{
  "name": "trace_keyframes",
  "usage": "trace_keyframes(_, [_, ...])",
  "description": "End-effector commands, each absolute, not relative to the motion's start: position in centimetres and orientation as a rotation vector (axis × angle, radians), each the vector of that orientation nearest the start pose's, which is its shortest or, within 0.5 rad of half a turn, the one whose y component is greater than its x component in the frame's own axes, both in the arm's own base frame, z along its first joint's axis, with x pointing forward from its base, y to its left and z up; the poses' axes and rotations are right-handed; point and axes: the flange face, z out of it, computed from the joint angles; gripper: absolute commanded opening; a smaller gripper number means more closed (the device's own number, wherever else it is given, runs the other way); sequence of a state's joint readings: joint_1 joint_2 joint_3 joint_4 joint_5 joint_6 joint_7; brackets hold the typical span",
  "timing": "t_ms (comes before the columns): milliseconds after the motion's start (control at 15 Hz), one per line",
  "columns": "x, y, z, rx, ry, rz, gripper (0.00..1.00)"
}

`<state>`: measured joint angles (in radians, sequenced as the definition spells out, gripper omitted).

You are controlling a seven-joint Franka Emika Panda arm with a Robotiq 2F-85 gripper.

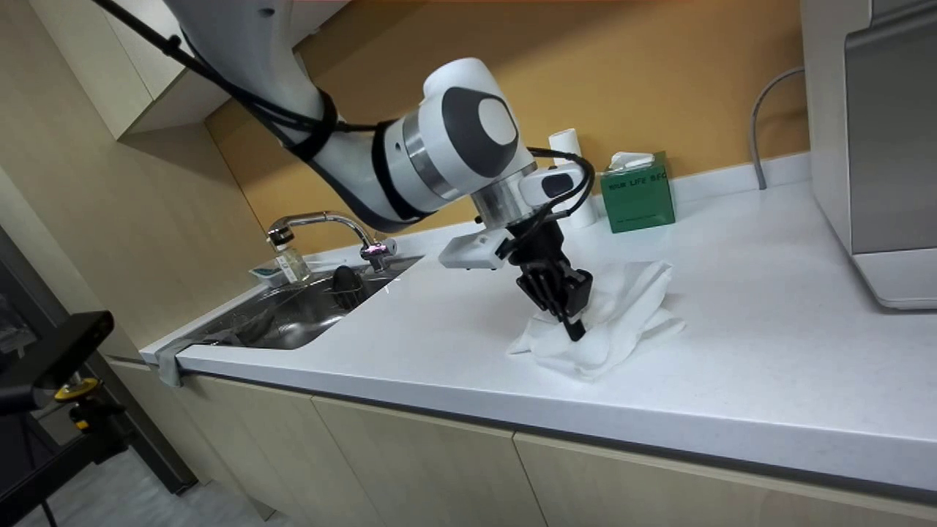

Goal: Use the cloth to clean the surface

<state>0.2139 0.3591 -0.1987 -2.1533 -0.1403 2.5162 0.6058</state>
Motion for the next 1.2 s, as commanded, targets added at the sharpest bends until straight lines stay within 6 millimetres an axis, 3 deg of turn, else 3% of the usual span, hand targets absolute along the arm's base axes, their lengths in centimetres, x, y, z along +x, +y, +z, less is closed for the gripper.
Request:
trace_keyframes(0, [57.4,0.2,22.9,-3.177,0.903,-0.092,0.01])
trace_keyframes(67, [57.5,0.3,23.1,-3.168,0.935,-0.088,0.29])
trace_keyframes(200, [57.8,1.0,24.3,-3.158,0.973,-0.101,0.34])
trace_keyframes(333, [58.1,1.7,26.2,-3.144,1.033,-0.117,0.48])
trace_keyframes(800, [59.5,3.7,36.0,-3.122,1.231,-0.304,0.97])
trace_keyframes(1000, [58.8,4.4,38.7,-3.121,1.306,-0.316,1.0])
trace_keyframes(1133, [57.8,4.7,39.3,-3.123,1.328,-0.249,1.0])
